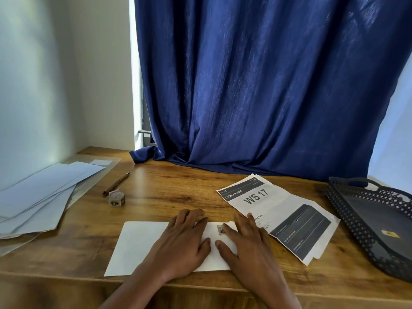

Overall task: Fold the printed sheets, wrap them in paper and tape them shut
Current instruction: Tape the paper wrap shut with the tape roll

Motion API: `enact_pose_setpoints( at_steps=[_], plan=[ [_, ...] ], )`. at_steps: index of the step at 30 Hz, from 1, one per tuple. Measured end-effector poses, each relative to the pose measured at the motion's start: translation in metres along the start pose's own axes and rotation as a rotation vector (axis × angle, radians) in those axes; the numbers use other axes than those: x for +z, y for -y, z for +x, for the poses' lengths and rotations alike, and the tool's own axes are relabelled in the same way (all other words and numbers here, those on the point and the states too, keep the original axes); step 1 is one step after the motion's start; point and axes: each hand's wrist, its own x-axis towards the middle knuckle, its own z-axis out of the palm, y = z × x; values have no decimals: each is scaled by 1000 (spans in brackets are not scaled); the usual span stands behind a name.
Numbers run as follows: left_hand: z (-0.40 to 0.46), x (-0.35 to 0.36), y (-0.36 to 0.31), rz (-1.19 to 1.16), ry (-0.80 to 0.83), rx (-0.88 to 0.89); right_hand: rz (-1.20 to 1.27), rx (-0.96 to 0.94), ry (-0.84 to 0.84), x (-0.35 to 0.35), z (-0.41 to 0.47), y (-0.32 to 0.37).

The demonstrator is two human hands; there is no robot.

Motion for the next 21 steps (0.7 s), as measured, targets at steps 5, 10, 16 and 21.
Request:
enact_pose_setpoints(
  at_steps=[5, 10, 16, 21],
  plan=[
    [-1, 1, 0, -28, -4, 0, 23, -19, 25, 3, 2, -2],
    [-2, -1, -2, -95, -79, -32, 165, -31, -48, 2, 0, -6],
    [-4, 0, 0, -196, -158, -56, 429, -77, -192, -13, 11, -14],
    [-4, 0, 0, -183, -188, -46, 393, -208, -12, -24, 42, 2]
  ],
)
